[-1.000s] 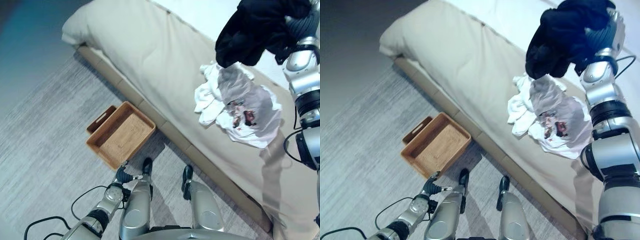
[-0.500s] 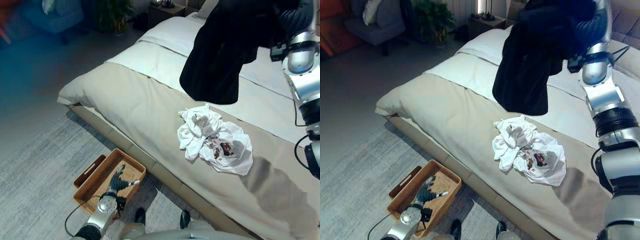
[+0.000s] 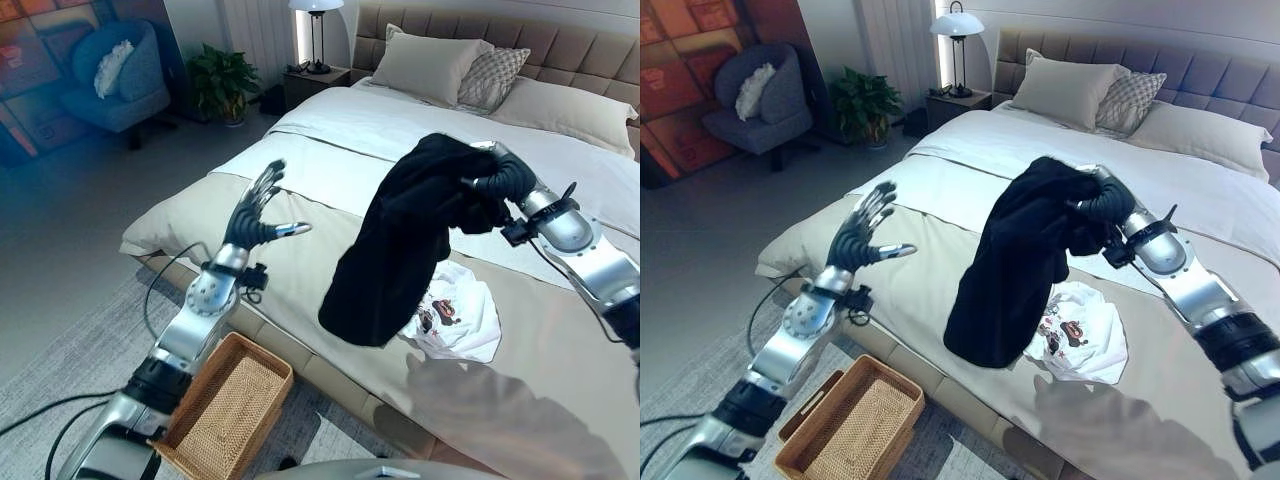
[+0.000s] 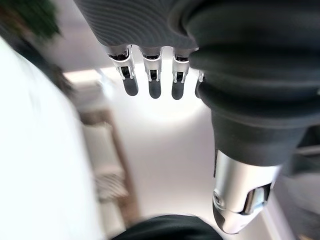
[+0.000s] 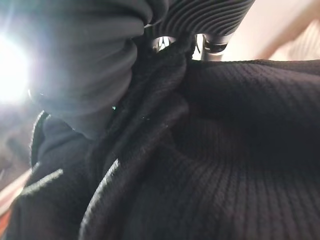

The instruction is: Pick up clothes into the bucket

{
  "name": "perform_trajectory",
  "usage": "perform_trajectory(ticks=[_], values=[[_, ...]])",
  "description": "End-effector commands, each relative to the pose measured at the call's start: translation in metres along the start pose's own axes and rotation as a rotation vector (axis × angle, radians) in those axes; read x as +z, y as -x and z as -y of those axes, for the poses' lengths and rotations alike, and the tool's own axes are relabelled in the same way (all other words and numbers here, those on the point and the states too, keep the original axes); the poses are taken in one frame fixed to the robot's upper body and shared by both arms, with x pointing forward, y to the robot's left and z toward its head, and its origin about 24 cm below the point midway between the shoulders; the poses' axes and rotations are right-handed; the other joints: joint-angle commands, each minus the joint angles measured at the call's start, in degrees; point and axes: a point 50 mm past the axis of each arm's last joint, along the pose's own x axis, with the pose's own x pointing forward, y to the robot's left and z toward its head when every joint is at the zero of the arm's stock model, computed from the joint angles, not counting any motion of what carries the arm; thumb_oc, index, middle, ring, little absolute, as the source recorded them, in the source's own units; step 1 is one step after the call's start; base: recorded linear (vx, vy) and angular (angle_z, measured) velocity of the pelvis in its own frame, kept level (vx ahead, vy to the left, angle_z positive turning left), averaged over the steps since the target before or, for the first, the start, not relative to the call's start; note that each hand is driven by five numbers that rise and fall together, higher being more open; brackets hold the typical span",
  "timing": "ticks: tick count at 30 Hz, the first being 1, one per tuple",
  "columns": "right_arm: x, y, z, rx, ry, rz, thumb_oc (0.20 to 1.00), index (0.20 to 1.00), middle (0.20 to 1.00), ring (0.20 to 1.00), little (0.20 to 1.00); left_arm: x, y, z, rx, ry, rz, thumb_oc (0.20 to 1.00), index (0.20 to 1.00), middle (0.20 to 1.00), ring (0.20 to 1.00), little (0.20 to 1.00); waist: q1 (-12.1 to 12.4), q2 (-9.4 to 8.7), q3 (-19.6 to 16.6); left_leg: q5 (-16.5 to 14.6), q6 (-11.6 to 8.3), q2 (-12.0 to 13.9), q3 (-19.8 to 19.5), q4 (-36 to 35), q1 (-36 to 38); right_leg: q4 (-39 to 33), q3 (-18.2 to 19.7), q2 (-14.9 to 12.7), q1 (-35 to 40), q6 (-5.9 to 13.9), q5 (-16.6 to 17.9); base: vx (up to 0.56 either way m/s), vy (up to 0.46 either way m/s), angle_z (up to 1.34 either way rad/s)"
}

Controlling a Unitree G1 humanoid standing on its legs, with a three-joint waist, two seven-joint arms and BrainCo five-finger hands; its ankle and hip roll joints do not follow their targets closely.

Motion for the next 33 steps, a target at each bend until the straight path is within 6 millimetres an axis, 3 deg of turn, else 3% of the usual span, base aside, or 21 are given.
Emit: perform_trajectory(ticks=[1,9,16,20,33], values=[[0.043,-0.006,0.015,0.022,-0.038,0.183,0.2,0.2,0.2,0.2,0.2,0.016,-0.014,0.006,-0.085,0.042,0.074,1.0,1.0,1.0,1.0,1.0,0.6,-4.03,-3.6,-6.5,0.6,-2.1,0.8,6.6,-1.1,6.3,-0.2,-1.9,-1.1,1.36,-2.9,0.0,0.0,0.0],[0.079,-0.006,-0.002,0.12,-0.112,0.347,0.2,0.2,0.2,0.2,0.2,0.012,-0.025,0.03,-0.253,0.042,0.02,1.0,1.0,1.0,1.0,1.0,0.5,-3.64,-3.3,-6.4,0.56,-2.0,0.4,6.5,-0.5,5.6,-0.4,-2.0,0.0,1.43,-2.9,0.0,0.0,0.0],[0.089,-0.004,-0.002,0.105,-0.127,0.402,0.2,0.2,0.2,0.2,0.2,0.003,-0.018,0.037,-0.336,0.089,-0.054,1.0,1.0,1.0,1.0,1.0,0.5,-3.15,-3.0,-6.6,0.67,-2.1,0.7,6.9,-0.3,5.2,-0.3,-2.0,0.2,1.63,-2.6,0.0,0.0,0.0],[0.097,0.002,-0.005,0.101,-0.146,0.446,0.2,0.2,0.2,0.2,0.2,-0.005,-0.006,0.05,-0.42,0.28,-0.162,1.0,1.0,1.0,1.0,1.0,0.1,-2.49,-2.4,-6.7,0.76,-2.1,1.2,7.4,-0.4,4.6,0.3,-2.0,0.3,1.76,-2.1,-0.01,0.002,-0.02],[0.112,0.012,-0.011,0.128,-0.221,0.534,0.2,0.2,0.2,0.2,0.2,-0.003,-0.01,0.064,-0.541,0.31,-0.226,1.0,1.0,1.0,1.0,1.0,-0.5,-2.05,-2.0,-6.6,0.69,-2.2,1.1,7.9,-0.9,4.4,0.6,-2.2,0.1,1.95,-1.7,-0.01,-0.001,-0.02]])
